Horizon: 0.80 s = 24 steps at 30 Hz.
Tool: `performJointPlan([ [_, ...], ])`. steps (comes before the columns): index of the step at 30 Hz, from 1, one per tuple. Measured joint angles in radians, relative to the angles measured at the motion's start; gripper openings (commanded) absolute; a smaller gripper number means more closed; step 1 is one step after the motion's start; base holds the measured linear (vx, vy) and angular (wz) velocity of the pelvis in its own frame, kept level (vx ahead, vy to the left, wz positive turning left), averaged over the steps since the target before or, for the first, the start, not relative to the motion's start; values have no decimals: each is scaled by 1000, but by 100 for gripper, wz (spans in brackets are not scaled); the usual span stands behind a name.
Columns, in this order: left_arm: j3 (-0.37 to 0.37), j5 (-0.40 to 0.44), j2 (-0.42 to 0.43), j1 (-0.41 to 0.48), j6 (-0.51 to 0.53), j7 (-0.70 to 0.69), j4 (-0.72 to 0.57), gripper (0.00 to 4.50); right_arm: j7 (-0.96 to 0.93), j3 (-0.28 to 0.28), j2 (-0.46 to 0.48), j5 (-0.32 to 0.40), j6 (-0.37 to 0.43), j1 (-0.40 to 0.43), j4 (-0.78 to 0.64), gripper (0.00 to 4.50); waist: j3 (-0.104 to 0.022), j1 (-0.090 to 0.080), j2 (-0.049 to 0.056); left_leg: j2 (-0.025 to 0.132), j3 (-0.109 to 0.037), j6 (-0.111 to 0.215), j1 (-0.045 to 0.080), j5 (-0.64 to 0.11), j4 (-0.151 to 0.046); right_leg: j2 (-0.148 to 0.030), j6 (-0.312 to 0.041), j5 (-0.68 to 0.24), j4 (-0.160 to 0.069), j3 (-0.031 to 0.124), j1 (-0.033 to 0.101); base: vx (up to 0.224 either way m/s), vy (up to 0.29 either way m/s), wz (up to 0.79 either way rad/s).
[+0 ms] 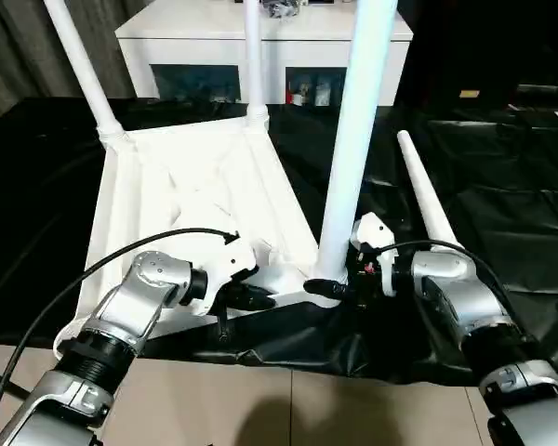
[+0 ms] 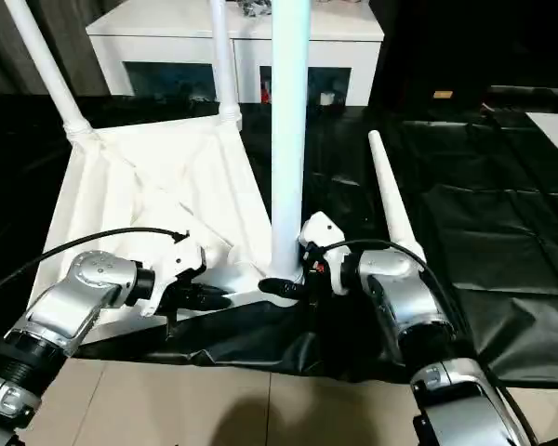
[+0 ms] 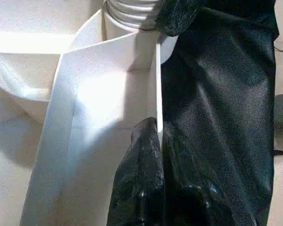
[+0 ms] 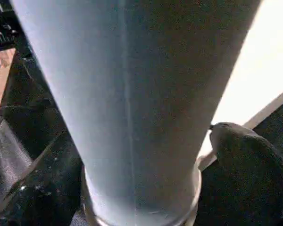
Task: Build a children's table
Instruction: Rotate leg to tighten
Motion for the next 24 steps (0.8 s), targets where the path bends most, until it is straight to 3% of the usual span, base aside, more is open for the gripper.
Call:
performJointPlan([
  [11,11,11,-23,-5,3,56,20,0,-61,-4,27,-3,-16,-16,57,296,-1,-6,-2,0,0,0,1,0,1,0,0,1,1,0,2,0,0,0],
  [15,34,20,-86,-25,30,160,67,0,-250,-61,94,-2,27,-27,100,274,0,-31,-4,0,-3,-1,9,0,0,0,0,1,1,1,9,0,0,0],
  [22,59,57,-260,-123,90,435,207,0,-695,-170,216,-5,96,-76,166,268,0,-46,-4,-2,-3,-1,15,0,-1,0,7,-3,-4,4,14,0,0,0],
  [24,70,63,-317,-165,90,525,279,0,-871,-208,261,-11,105,-119,217,268,-2,-51,2,-3,-4,-1,15,0,-2,0,7,-3,-9,4,15,0,0,0],
])
